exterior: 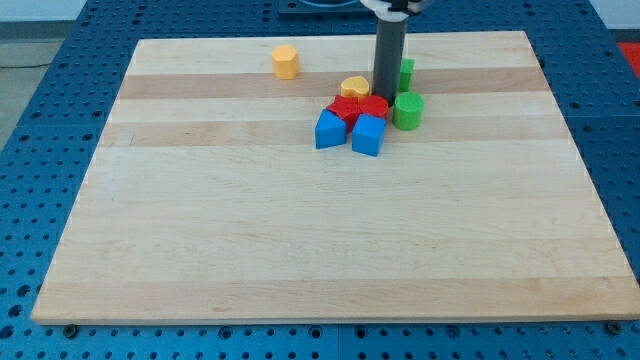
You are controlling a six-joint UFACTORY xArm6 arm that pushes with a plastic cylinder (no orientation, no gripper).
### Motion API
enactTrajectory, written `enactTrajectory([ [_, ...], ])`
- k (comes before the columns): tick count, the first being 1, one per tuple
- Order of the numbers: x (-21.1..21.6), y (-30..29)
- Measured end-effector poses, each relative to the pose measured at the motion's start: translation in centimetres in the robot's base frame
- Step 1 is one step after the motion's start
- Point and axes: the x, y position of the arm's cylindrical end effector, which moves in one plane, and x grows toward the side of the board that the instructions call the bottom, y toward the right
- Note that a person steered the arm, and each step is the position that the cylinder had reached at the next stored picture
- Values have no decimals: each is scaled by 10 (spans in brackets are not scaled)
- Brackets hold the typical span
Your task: Put the green circle at the center right side of the board
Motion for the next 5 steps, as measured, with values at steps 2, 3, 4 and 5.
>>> enactTrajectory([
  [2,5,8],
  [3,15,26],
  [4,25,39],
  [5,31,45],
])
